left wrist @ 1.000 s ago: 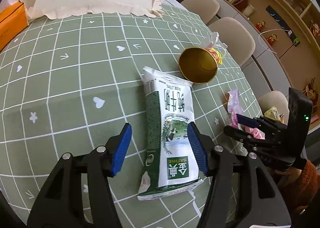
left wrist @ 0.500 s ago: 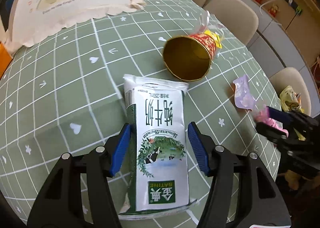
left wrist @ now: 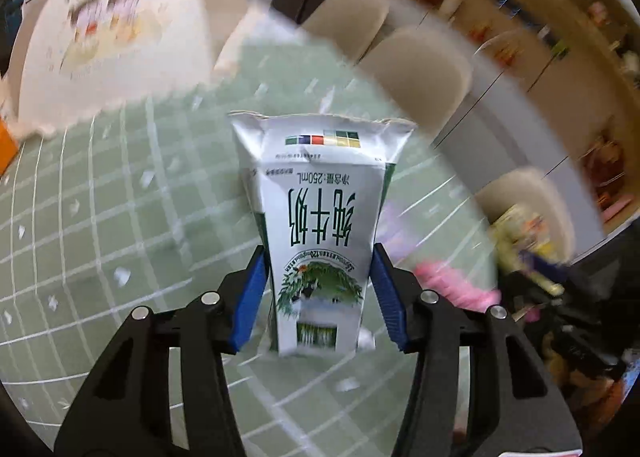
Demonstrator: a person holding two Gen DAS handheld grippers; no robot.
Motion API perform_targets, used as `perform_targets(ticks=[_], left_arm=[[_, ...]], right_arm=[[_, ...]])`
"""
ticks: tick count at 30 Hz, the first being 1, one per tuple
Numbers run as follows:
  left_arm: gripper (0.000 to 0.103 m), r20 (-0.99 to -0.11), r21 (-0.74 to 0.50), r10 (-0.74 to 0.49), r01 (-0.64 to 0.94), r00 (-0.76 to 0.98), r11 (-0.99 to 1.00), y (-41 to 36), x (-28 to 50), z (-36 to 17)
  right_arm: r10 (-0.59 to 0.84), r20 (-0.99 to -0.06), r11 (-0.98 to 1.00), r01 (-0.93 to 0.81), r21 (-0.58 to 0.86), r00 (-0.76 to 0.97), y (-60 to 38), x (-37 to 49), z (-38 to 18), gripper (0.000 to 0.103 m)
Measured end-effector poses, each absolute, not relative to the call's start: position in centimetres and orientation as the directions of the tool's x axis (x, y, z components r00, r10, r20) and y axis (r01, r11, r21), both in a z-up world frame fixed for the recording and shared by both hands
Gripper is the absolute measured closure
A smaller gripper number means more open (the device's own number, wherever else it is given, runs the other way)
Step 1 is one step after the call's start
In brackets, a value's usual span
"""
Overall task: Collect trash
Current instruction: 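Carry the milk carton and lollipop over the yellow-lined bin with both grippers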
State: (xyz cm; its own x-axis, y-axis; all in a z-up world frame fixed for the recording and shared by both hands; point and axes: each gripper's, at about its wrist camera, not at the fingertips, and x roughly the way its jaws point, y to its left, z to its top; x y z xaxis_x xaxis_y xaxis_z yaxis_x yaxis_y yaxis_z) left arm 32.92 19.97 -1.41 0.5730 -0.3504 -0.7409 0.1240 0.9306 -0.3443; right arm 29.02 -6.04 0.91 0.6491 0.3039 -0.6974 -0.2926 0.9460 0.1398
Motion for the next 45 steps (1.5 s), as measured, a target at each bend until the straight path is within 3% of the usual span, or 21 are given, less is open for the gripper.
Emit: perform_targets(ticks=[4,7,17,26,37,45], left_arm=[[0.054,-0.580,-0.366,-0.388,0.196,0.717,0.910,17.3,31.5,5.1],[0.054,-0.505,-0.364,-0.405,0.237,0.762,0.901,14.7,31.3,8.5],[0.054,-0.428,-0.356,-0.527,0.399,0.734,0.845,1.8,32.9,12.5],[0.054,-0.472,-0.373,-0.652,0.535,0.594,0.758,-12.5,35.4,9.7],[0.054,-0.530,-0.348,-0.681,0.603,0.505,0.718,-23.3,36.5,4.2],[0.055,-0.787,-0.166,-0.502,0.660,0.360,0.733,-31.2,37.0,-6.1]], right_arm=[[0.298,-0.620,0.952,-0.274,0.136,0.726,-9.5,28.5,4.9,0.056],[0.282,-0.570,0.958,-0.255,0.129,0.771,-12.5,27.9,7.3,0.056],[0.137,-0.493,0.990,-0.110,0.084,0.859,-24.4,24.5,10.3,0.056],[-0.035,-0.518,0.986,0.114,0.120,0.855,-37.5,21.2,8.4,0.056],[-0.121,-0.528,0.954,0.245,0.171,0.840,-46.8,19.1,5.7,0.056],[-0.132,-0.564,0.937,0.288,0.197,0.815,-49.9,18.8,2.6,0.056]])
